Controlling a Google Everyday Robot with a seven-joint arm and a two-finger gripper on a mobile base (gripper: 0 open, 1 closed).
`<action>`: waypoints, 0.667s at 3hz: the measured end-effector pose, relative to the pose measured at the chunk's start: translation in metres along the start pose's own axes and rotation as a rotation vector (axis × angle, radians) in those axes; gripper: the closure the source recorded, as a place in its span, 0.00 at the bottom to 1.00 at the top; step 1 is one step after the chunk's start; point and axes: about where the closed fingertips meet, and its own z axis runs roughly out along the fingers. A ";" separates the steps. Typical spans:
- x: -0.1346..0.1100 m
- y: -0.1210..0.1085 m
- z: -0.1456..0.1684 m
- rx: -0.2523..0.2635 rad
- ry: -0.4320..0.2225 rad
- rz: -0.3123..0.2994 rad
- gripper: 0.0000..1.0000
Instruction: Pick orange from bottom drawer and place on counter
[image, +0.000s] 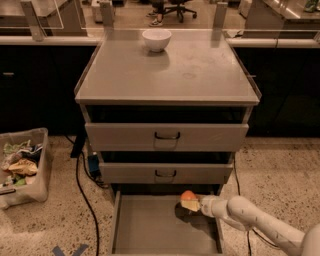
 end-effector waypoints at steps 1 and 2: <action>0.005 0.013 -0.043 -0.005 0.006 0.054 1.00; -0.034 0.005 -0.075 0.037 -0.042 0.055 1.00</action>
Offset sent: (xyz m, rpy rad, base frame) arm 0.0023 -0.0815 0.1336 0.0099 -0.0651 -0.1544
